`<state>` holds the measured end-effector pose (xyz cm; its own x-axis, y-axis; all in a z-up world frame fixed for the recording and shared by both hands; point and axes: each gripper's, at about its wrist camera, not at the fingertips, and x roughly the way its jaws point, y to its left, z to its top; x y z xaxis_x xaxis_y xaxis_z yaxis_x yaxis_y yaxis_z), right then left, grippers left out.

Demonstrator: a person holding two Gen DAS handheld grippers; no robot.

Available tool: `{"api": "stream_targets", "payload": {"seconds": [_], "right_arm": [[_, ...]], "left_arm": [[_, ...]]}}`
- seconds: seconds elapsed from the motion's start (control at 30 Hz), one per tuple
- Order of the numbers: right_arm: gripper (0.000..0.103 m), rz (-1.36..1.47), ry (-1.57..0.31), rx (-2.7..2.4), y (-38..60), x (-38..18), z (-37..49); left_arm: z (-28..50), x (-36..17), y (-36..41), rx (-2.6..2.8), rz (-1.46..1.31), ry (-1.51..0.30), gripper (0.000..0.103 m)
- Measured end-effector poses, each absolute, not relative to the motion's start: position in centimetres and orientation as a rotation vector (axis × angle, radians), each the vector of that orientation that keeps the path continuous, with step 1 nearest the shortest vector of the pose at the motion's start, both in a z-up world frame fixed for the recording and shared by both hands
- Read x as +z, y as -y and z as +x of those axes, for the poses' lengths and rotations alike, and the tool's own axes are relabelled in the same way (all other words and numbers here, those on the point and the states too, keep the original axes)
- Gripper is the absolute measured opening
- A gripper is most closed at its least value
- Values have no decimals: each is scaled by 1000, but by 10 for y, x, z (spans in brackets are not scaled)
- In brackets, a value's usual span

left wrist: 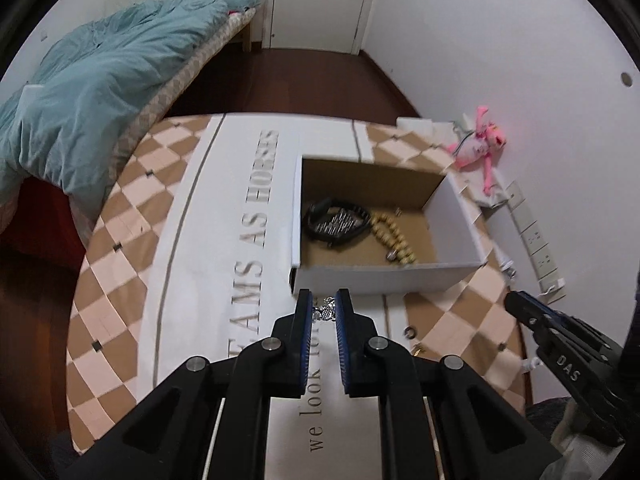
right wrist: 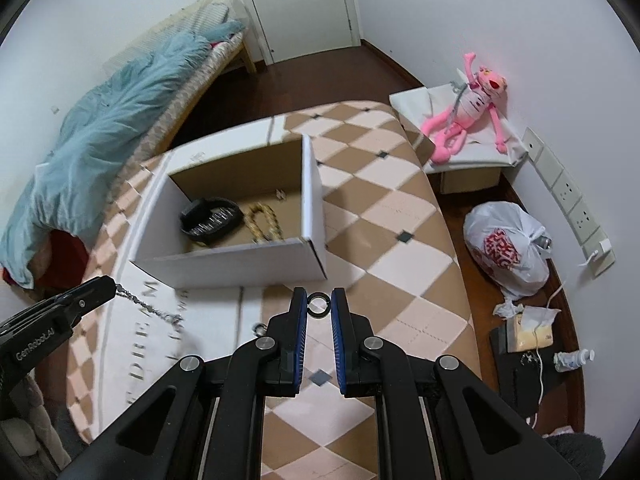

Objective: Organize jewelry
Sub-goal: 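Place the thin chain with the left tool into the box while the right tool drops the ring in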

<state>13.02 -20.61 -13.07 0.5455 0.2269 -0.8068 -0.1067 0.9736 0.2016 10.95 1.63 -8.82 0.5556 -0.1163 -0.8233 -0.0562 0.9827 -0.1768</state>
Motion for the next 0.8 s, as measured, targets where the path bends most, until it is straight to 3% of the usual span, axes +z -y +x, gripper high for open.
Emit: {"api": "stream_targets", "payload": {"seconds": [0.37,0.8], "right_arm": [[12,167,-972,325,189,-77,181],[13,32,-1250,324,166,-134,261]], "left_arm": [[151,-20,-13,-136,-212,-903,9],[213,-87,-6,-126,-218,-1146,11]]}}
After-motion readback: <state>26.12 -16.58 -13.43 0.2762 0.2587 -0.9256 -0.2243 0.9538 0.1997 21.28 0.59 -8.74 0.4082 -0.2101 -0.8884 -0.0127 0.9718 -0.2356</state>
